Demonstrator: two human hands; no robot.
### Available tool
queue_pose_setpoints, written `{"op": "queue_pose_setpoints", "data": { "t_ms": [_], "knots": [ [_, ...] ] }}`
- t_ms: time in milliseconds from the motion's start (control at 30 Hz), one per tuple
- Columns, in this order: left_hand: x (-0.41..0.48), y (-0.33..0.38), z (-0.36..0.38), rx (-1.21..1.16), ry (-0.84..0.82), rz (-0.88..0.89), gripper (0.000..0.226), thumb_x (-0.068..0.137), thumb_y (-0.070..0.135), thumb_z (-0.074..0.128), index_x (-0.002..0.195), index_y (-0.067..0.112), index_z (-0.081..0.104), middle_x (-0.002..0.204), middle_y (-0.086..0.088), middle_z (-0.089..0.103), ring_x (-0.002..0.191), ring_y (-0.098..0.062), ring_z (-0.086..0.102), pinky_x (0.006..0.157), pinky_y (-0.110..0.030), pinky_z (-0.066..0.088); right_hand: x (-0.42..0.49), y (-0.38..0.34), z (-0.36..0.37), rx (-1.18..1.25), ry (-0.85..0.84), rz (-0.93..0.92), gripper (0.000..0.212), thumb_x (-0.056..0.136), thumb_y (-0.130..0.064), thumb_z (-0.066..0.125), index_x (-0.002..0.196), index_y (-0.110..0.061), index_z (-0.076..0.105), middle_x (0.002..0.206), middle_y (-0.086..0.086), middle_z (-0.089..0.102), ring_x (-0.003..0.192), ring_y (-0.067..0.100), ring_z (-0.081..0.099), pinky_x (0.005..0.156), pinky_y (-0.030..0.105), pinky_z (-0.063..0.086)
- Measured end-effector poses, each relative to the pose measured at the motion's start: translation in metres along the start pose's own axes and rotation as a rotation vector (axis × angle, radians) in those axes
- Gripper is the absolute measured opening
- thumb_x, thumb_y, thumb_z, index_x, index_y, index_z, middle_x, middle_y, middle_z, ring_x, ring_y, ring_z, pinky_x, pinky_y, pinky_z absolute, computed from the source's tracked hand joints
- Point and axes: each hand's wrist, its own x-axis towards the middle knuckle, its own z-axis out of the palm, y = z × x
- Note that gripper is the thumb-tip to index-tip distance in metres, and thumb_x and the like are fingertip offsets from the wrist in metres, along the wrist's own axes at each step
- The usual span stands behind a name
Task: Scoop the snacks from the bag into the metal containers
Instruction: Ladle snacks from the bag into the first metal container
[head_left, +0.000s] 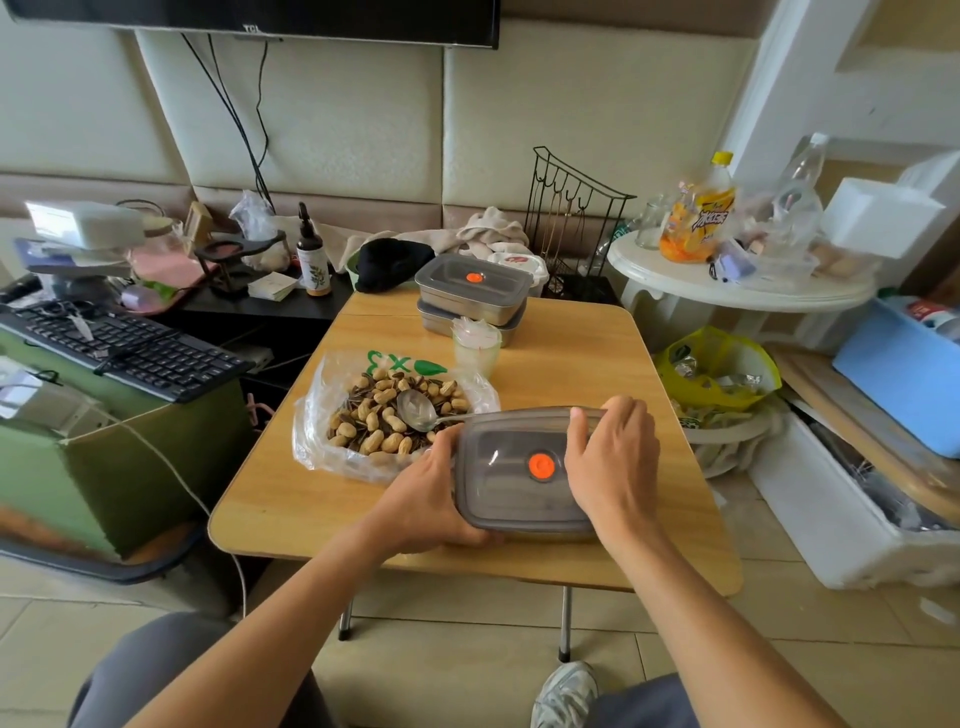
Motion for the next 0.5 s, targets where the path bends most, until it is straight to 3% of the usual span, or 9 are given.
{"op": "queue_pose_setpoints", "data": {
  "t_ms": [67, 133, 233, 300, 367, 433, 500],
  "knots": [
    [-0.002, 0.001, -0.001, -0.023, 0.001, -0.001, 0.121, 0.060, 0.050, 0.095, 0.154, 0.030, 0.021, 0.134, 0.018, 0.051, 0.125, -0.004, 0.047, 0.101, -0.018, 0.041, 0.004, -0.002, -0.010, 0.133, -0.013, 0.038, 0.031, 0.103, -0.038, 0.056, 0.103, -0.007, 0.053, 0.094, 0.008, 0.058, 0.082, 0.025, 0.054, 0.064, 0.034, 0.046],
    [-0.004, 0.003, -0.002, -0.043, -0.012, 0.001, 0.124, 0.061, 0.050, 0.096, 0.155, 0.031, 0.018, 0.139, 0.019, 0.048, 0.131, -0.003, 0.045, 0.107, -0.020, 0.041, 0.011, 0.004, -0.018, 0.365, -0.142, 0.160, 0.028, 0.103, -0.038, 0.058, 0.103, -0.011, 0.052, 0.089, 0.001, 0.059, 0.076, 0.019, 0.053, 0.058, 0.029, 0.039],
    [-0.009, 0.005, -0.006, -0.084, -0.078, -0.016, 0.143, 0.059, 0.054, 0.096, 0.162, 0.030, 0.000, 0.155, 0.020, 0.029, 0.143, 0.001, 0.029, 0.120, -0.021, 0.027, 0.026, 0.017, -0.029, 0.766, -0.311, 0.387, 0.022, 0.102, -0.038, 0.061, 0.103, -0.017, 0.057, 0.081, -0.003, 0.064, 0.067, 0.014, 0.057, 0.061, 0.029, 0.043],
    [-0.013, 0.004, -0.012, -0.132, -0.101, -0.046, 0.152, 0.053, 0.062, 0.095, 0.160, 0.041, -0.011, 0.164, 0.012, 0.019, 0.147, -0.016, 0.032, 0.120, -0.034, 0.032, 0.038, 0.028, -0.031, 0.954, -0.226, 0.563, 0.015, 0.103, -0.030, 0.062, 0.101, -0.015, 0.059, 0.070, -0.004, 0.063, 0.057, 0.012, 0.055, 0.059, 0.030, 0.045],
    [-0.019, 0.004, -0.024, -0.197, -0.043, -0.074, 0.144, 0.051, 0.068, 0.093, 0.155, 0.053, -0.004, 0.166, 0.005, 0.021, 0.132, -0.040, 0.053, 0.102, -0.050, 0.054, 0.048, 0.037, -0.031, 1.058, -0.106, 0.756, 0.014, 0.105, -0.026, 0.059, 0.106, -0.012, 0.060, 0.073, -0.002, 0.065, 0.056, 0.011, 0.058, 0.056, 0.027, 0.047],
    [-0.024, 0.007, -0.036, -0.281, 0.030, -0.075, 0.125, 0.062, 0.059, 0.092, 0.154, 0.052, 0.008, 0.156, 0.008, 0.038, 0.106, -0.034, 0.068, 0.077, -0.041, 0.062, 0.057, 0.047, -0.027, 1.190, -0.031, 0.917, 0.015, 0.108, -0.022, 0.053, 0.106, -0.011, 0.062, 0.079, 0.003, 0.068, 0.058, 0.011, 0.063, 0.062, 0.026, 0.052],
    [-0.025, 0.010, -0.045, -0.394, 0.121, -0.090, 0.091, 0.084, 0.039, 0.083, 0.153, 0.038, 0.024, 0.127, 0.011, 0.061, 0.080, -0.027, 0.072, 0.062, -0.037, 0.061, 0.065, 0.056, -0.019, 1.294, -0.024, 0.991, 0.018, 0.110, -0.016, 0.047, 0.100, -0.012, 0.062, 0.085, 0.006, 0.071, 0.064, 0.012, 0.068, 0.078, 0.032, 0.054]
  ]
}}
